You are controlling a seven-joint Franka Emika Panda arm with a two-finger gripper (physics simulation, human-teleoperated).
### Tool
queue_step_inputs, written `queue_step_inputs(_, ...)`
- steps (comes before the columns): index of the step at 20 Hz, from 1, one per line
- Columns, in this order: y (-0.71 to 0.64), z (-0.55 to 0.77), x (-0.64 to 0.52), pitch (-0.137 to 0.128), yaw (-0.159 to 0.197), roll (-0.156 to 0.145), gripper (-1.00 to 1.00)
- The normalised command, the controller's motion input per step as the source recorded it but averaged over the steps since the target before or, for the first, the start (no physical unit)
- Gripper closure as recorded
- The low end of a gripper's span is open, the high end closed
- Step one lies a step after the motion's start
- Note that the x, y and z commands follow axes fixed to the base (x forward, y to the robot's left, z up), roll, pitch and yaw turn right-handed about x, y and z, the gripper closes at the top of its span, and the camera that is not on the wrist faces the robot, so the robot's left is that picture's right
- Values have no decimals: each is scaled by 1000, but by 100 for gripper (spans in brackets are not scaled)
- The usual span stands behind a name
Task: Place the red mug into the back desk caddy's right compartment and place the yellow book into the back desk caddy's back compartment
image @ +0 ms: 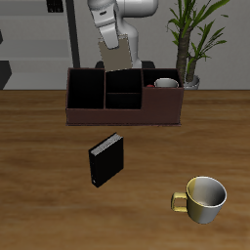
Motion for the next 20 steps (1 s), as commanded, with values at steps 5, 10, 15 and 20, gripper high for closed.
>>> queue_step_inputs(5, -135, 111, 157, -43, 14, -10, 100)
queue_step_inputs(10, 17, 53, 92, -47, -2, 11, 100)
queue_step_inputs(15, 39, 141, 129, -42, -67, 0, 100)
queue_step_inputs(20, 100, -10, 118, 11, -53, 5, 100)
